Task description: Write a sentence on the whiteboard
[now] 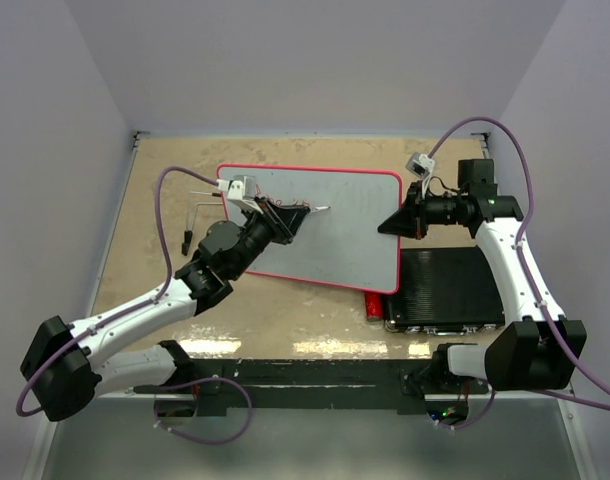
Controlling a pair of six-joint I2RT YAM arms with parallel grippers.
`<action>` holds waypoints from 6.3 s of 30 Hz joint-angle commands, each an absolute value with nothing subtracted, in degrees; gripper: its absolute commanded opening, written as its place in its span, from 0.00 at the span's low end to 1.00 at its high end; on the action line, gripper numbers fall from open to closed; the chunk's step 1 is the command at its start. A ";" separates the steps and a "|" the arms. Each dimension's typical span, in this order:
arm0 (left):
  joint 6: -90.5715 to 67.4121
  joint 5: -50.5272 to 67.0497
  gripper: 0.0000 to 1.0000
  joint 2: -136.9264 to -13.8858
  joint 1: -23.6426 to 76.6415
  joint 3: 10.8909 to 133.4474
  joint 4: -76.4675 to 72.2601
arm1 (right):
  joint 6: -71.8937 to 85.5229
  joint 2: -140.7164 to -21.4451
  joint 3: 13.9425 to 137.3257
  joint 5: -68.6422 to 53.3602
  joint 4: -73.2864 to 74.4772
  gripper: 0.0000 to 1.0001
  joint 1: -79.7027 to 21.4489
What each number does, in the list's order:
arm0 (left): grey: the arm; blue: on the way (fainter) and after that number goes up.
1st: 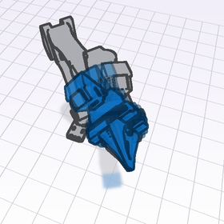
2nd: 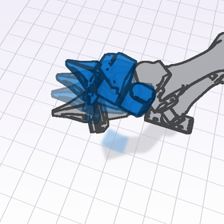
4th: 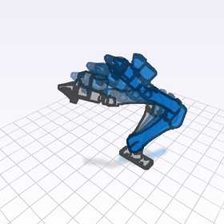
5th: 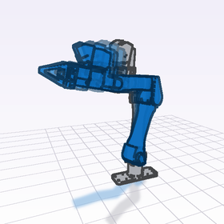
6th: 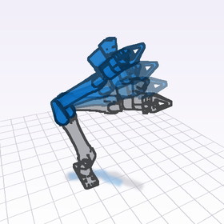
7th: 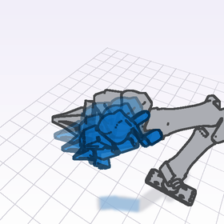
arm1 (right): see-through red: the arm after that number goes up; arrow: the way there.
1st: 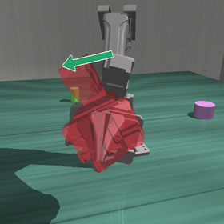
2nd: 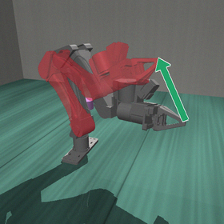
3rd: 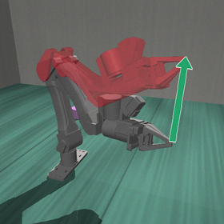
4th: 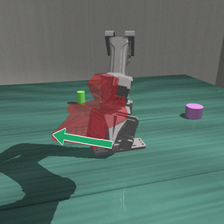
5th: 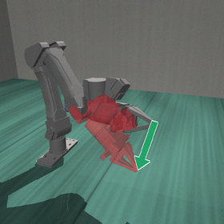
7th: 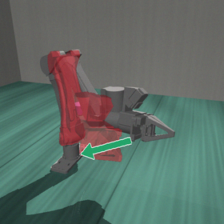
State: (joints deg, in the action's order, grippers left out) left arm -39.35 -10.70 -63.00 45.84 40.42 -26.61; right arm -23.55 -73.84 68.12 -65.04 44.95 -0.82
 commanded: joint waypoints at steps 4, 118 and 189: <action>-37.44 -10.46 0.00 -63.98 46.14 44.03 -29.71 | -24.43 -71.10 68.91 -67.68 40.96 0.00 -0.97; -38.67 -1.94 0.00 -64.86 43.16 42.27 -23.29 | -24.52 -71.72 68.99 -67.32 41.13 0.00 -1.05; -37.71 9.92 0.00 -56.86 41.66 38.58 -26.72 | -24.35 -70.75 67.94 -67.15 40.17 0.00 -0.97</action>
State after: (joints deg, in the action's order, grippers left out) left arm -37.91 7.55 -55.90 41.69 37.10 -24.51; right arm -23.29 -73.03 67.24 -64.55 43.83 -0.75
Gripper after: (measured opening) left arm 0.170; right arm 0.063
